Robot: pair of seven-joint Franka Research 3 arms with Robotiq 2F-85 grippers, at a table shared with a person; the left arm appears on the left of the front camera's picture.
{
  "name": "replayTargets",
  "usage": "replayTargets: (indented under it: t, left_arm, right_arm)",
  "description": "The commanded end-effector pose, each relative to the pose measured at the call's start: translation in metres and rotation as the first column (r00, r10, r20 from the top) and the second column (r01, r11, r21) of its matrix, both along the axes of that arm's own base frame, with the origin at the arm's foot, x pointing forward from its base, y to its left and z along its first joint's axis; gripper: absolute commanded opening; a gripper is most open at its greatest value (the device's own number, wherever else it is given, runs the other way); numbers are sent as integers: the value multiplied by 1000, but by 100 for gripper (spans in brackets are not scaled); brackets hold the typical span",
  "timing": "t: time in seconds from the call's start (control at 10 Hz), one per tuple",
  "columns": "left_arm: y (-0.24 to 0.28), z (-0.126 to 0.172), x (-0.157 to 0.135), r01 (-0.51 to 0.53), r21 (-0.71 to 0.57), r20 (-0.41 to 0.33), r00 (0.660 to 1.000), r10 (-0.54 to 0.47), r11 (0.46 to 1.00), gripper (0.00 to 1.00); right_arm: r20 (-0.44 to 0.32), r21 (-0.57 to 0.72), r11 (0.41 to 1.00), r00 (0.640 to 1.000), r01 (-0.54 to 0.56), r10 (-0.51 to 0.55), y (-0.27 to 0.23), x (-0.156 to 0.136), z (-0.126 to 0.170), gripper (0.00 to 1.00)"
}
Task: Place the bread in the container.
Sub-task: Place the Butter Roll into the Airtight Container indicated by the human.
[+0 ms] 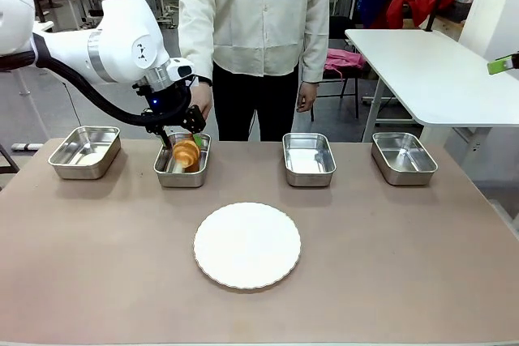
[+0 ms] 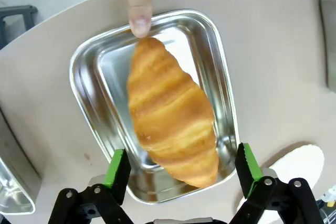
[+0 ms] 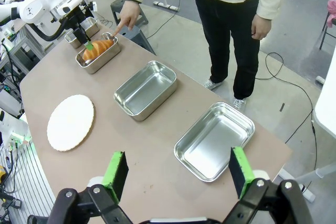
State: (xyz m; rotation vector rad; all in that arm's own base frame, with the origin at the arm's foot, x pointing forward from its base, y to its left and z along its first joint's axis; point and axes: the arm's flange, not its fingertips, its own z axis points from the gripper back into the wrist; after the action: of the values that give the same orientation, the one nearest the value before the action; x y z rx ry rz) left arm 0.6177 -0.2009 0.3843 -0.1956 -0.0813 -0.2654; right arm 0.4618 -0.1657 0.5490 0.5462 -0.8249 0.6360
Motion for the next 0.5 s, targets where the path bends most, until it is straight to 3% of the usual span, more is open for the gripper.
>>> replayTargets:
  t: [0.0, 0.4]
  left_arm:
    - [-2, 6, 0, -15, 12, -20, 1000, 15, 1000, 100]
    - [-3, 0, -2, 2, 2, -7, 1000, -2, 1000, 100]
  right_arm:
    - [10, 9, 1000, 1000, 0, 0, 1, 0, 2, 100]
    - [10, 9, 1000, 1000, 0, 0, 1, 0, 2, 100]
